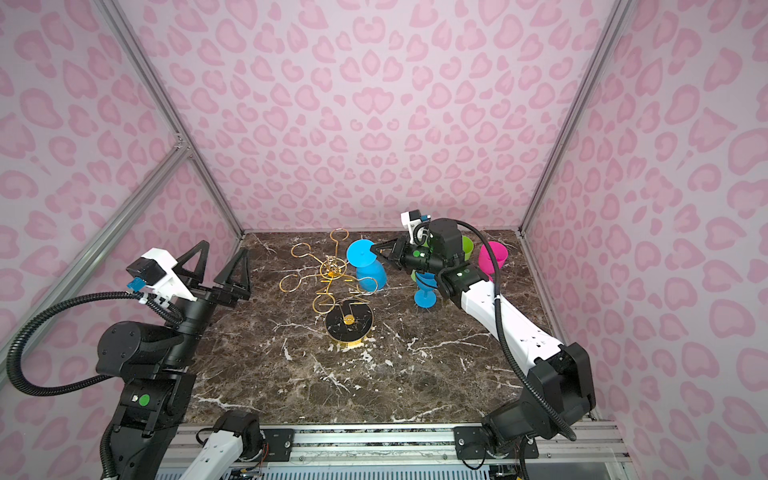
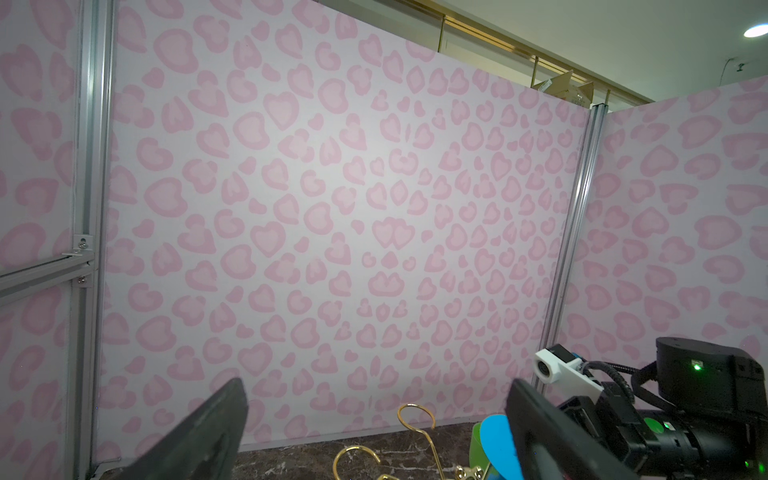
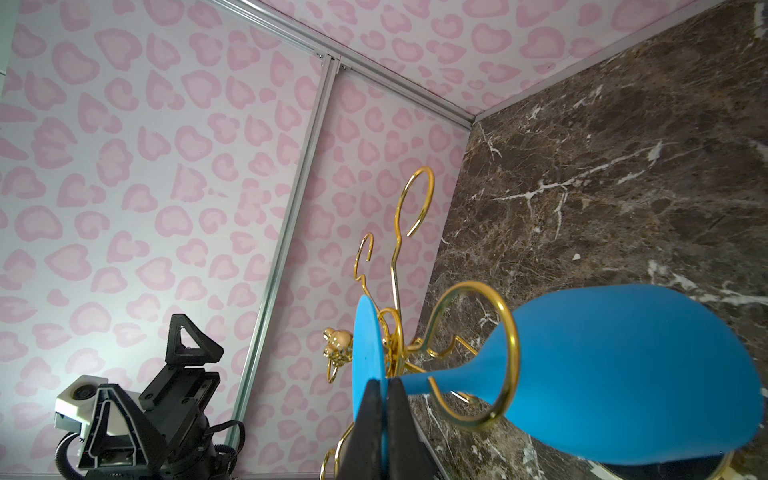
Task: Take the wine glass off the wine glass rack
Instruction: 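Lift the blue glass by its base up off the rack hook with the right gripper, then raise the blue glass toward the left gripper while the left gripper reaches toward it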
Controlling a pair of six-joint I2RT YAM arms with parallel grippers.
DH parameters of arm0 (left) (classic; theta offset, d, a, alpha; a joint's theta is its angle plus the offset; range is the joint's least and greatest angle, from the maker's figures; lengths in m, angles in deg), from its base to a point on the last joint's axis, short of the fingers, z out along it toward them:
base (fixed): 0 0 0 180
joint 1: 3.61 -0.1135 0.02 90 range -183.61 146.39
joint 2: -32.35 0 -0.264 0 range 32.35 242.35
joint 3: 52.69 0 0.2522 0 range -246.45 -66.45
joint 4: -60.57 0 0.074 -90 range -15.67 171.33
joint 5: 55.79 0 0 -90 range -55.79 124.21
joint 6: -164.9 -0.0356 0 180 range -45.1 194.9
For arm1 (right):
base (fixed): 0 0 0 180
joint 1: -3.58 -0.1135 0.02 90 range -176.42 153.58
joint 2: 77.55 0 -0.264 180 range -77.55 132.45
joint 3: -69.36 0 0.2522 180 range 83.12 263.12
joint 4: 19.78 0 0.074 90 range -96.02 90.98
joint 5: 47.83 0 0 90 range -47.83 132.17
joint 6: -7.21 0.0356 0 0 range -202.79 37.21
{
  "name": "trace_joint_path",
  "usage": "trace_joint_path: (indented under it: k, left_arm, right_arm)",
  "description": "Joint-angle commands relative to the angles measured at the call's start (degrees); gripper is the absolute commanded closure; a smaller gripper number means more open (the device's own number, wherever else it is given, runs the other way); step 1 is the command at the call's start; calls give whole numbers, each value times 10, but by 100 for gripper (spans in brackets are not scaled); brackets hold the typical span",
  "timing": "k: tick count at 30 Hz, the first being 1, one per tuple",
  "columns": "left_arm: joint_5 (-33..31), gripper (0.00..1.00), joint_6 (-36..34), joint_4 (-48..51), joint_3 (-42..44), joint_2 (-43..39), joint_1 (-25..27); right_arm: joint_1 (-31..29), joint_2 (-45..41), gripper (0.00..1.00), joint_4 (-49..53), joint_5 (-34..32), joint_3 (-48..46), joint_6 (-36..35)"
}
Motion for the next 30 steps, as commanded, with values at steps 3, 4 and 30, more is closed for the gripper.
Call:
trace_joint_path:
  k: [3,4,30]
  left_arm:
    - [2,2,14,-6,-6,5,-1]
    - [1,2,17,-5,-7,7,-1]
    - [243,12,182,69,-137,155,-1]
  right_arm:
    - [-1,-13,100,2,-10,-9,-20]
    - [-1,-16,100,3,-11,-10,-21]
    - [81,-159,100,140,-68,-11,-143]
